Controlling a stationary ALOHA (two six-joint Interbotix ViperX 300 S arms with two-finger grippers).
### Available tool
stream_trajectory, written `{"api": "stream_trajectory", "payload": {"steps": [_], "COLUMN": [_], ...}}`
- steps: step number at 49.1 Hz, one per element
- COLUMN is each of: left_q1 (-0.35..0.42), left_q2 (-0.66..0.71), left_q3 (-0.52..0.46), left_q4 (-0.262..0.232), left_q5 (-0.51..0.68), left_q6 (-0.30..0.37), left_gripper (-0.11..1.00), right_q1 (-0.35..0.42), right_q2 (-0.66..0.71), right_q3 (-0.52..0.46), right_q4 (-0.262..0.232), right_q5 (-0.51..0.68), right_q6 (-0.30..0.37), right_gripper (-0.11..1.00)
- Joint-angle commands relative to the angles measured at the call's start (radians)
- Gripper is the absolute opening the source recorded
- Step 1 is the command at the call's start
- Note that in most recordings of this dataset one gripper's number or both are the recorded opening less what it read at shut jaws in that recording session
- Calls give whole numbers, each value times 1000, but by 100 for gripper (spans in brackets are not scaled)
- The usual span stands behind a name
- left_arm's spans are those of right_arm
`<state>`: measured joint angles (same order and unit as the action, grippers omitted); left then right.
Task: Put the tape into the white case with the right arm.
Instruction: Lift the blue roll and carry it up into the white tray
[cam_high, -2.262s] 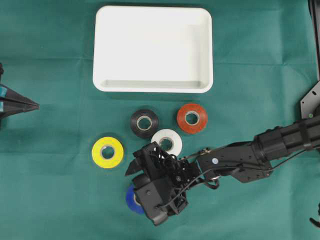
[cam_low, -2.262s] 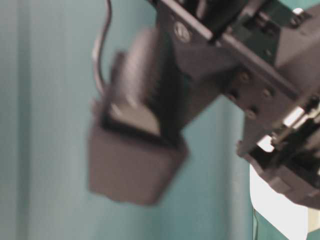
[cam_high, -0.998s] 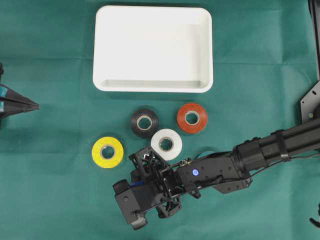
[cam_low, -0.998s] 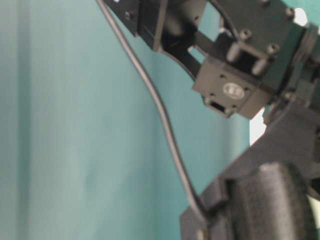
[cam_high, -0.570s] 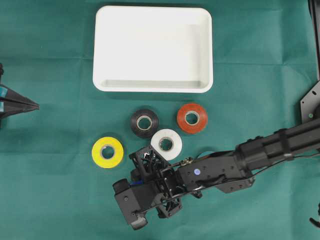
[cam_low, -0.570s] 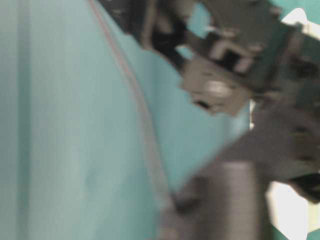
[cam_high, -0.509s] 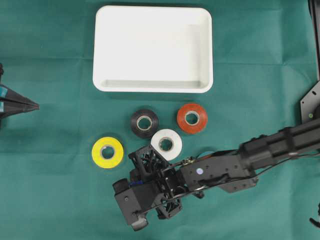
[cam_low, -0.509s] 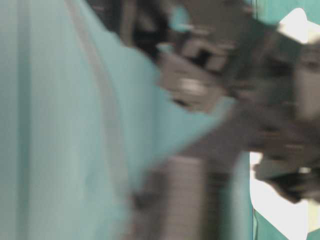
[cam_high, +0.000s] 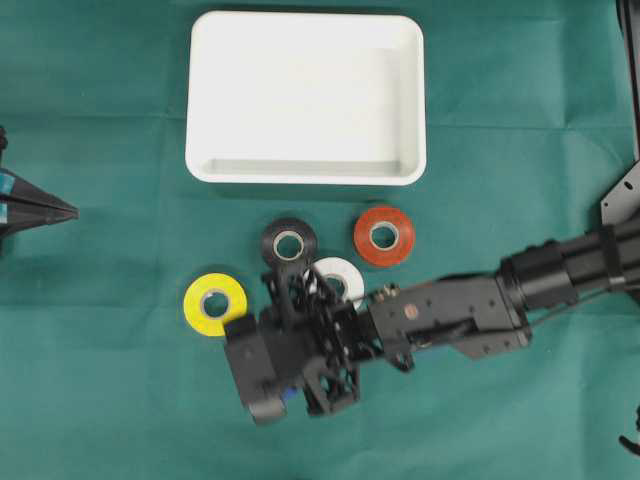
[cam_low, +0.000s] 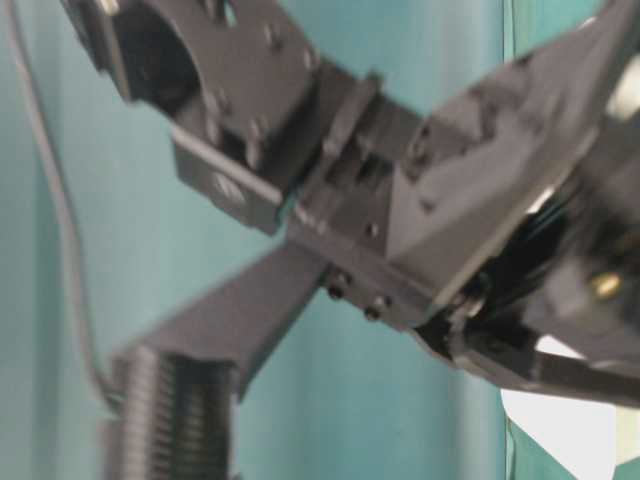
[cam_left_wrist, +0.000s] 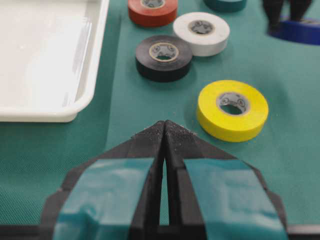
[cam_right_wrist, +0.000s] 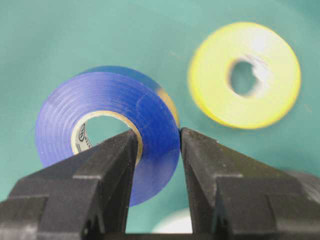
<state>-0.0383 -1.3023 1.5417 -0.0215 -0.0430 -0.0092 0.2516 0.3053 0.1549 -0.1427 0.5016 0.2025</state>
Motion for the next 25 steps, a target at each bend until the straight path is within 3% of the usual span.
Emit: {"api": "stream_trajectory", "payload": {"steps": [1,14,25], "left_q1": [-2,-2,-2], "left_q2": [8,8,8], "left_q3": [-12,-12,-11], "left_q4": [-2,-2,-2], "left_q5": [-5,-5,-5], "left_q6": [0,0,0], "left_gripper": [0,0,0], "right_q1": [-49,-187,-311], "right_q2": [-57,-84,-91], "right_q3": [-21,-20,-21], "right_q4": [-3,-21,-89], "right_q5": [17,25,18], "right_q6": [9,11,12], "right_gripper": [1,1,1]}}
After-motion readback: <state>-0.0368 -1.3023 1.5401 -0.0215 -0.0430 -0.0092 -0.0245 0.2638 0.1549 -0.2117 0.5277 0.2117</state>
